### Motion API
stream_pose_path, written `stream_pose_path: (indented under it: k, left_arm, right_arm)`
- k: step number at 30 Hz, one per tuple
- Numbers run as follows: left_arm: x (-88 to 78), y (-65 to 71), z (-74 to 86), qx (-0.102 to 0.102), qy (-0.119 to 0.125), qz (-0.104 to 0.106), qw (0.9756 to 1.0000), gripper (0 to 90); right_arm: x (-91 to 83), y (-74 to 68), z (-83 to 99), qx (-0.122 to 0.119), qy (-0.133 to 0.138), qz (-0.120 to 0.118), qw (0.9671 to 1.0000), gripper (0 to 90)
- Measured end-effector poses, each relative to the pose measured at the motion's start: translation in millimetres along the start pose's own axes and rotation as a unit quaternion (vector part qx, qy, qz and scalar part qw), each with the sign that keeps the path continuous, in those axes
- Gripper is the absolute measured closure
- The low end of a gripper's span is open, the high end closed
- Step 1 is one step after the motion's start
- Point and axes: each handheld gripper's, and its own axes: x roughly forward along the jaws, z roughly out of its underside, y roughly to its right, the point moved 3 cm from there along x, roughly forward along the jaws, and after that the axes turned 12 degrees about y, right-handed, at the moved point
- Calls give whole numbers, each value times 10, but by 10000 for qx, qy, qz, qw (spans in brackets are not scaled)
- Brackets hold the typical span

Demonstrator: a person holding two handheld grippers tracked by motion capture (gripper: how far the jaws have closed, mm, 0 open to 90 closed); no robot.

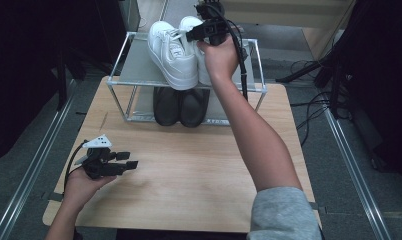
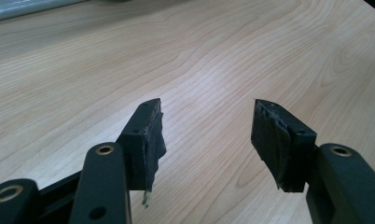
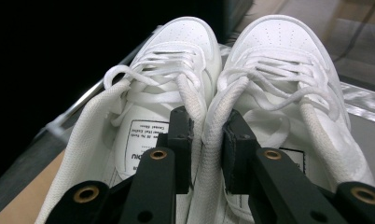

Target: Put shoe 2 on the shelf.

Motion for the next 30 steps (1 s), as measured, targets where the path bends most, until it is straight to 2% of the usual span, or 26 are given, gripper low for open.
stream_pose_path:
  k: [3,5,6,9,15,21,25,30]
  left_arm:
    - [30,7,-17,16,-7,50,10000,437]
    - [48,15,-28,44,-11,111,9999,437]
    - [61,18,-34,36,1,114,9999,437]
    - [91,29,-49,108,-22,183,9998,437]
    - [137,36,-82,141,-36,290,9995,437]
    - [204,48,-110,157,-88,380,9991,437]
    - [226,72,-109,217,-142,416,9988,437]
    - [218,63,-117,191,-112,392,9990,437]
  right_arm:
    - [128,-11,-27,216,40,338,9992,776]
    - [191,-23,-41,289,34,489,9984,775]
    - [232,-33,-52,405,8,577,9975,775]
    - [328,-55,-71,437,-28,742,9963,775]
    - [491,-63,-44,836,30,1047,9910,774]
    - [618,-85,51,865,-102,1170,9893,766]
    - [638,-109,100,847,-63,1206,9891,756]
    - [638,-147,135,820,-14,1289,9883,717]
